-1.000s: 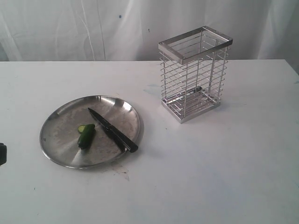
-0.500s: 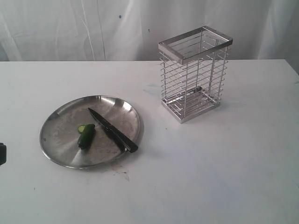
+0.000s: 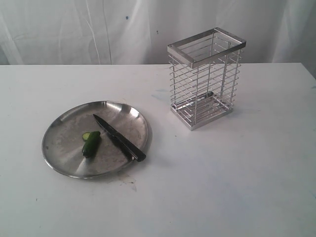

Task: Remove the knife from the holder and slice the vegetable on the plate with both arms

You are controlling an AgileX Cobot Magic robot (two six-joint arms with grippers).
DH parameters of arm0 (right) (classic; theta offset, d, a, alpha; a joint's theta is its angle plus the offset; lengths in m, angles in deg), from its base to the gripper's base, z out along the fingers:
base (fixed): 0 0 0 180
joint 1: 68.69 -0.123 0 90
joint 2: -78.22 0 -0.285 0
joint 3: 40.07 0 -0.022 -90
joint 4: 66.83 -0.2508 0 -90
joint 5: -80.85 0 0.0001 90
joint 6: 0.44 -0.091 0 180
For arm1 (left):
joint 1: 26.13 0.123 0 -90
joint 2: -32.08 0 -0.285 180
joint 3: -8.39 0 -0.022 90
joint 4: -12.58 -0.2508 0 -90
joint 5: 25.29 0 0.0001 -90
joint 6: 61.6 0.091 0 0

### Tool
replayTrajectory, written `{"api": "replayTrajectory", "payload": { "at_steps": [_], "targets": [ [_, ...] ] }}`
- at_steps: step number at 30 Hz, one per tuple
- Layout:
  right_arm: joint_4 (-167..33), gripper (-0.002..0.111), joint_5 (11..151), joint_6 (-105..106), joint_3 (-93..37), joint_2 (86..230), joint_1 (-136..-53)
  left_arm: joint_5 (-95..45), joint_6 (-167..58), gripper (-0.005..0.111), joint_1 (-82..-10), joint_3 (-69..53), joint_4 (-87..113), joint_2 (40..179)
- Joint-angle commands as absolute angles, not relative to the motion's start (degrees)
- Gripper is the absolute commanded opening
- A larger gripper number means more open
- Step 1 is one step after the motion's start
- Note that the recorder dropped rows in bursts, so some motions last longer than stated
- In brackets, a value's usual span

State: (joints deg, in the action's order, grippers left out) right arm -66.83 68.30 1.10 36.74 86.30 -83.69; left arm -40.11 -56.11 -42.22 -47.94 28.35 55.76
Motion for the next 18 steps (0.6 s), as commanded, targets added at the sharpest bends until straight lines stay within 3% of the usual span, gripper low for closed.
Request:
{"api": "replayTrajectory", "payload": {
  "at_steps": [1,10,18],
  "targets": [
    [-66.8,0.0,68.2,0.8,37.1,86.0,-83.4,-34.0,-73.7,0.0,-42.2,-55.3,14.6,49.9],
    [-66.8,0.0,68.2,0.8,37.1,86.0,-83.4,-26.0,-78.6,0.0,-42.2,-68.4,12.0,40.8],
    [-66.8,0.0,68.2,0.8,37.1,86.0,-83.4,-29.1,-78.3,0.0,-42.2,-68.8,12.1,39.9]
  ]
}}
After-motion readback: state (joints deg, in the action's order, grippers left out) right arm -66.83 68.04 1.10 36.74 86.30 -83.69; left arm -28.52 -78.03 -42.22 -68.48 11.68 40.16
